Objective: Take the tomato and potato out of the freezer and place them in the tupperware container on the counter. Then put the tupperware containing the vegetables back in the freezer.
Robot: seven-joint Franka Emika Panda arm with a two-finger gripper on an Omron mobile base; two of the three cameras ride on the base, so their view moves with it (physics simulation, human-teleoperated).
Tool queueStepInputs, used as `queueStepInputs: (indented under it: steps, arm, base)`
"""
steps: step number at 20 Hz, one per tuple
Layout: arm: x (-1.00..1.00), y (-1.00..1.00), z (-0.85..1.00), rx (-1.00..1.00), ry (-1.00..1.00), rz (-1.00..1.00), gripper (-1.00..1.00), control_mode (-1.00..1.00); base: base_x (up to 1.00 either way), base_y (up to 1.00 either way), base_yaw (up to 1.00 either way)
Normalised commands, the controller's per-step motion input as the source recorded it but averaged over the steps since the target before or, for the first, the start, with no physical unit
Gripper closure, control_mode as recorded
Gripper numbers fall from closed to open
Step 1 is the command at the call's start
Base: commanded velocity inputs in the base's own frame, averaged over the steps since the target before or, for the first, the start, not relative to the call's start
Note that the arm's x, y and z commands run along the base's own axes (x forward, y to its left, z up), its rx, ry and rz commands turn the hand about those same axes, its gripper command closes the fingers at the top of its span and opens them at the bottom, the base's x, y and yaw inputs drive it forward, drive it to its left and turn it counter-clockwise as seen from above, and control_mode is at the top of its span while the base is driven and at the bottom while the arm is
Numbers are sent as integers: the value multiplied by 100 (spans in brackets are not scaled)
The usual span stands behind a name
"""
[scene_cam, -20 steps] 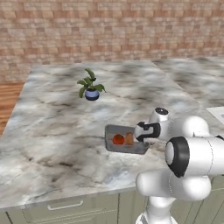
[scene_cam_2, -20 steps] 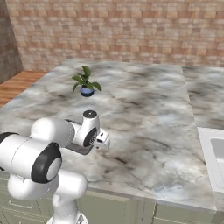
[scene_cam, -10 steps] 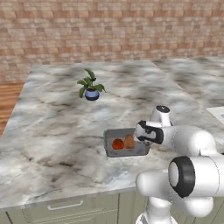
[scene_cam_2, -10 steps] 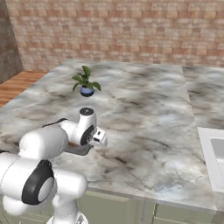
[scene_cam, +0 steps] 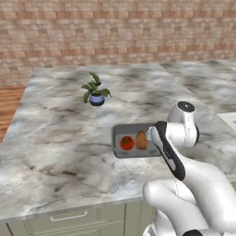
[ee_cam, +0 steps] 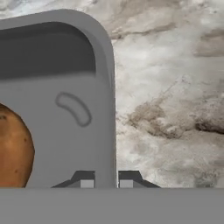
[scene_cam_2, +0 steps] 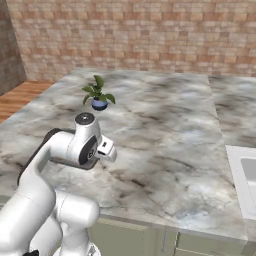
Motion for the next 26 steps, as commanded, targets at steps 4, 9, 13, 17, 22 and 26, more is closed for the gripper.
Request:
queueStepInputs:
  steps: [4,9,13,17,22,26]
  arm:
    - [-18,0,100,2,0,-8,100,-100]
    - [-29,0,100,6,0,-4,100,-100]
    - [-32,0,100,9,1,-1,100,-100]
    - [-52,0,95,6,9,0,100,-100]
    - [-94,0,58,0,7,-1,100,-100]
    - [-91,0,29,0,9,-4,100,-100]
  base:
    - [0,0,0]
    - [0,0,0]
    - [0,0,0]
    - [0,0,0]
    - [0,0,0]
    - [0,0,0]
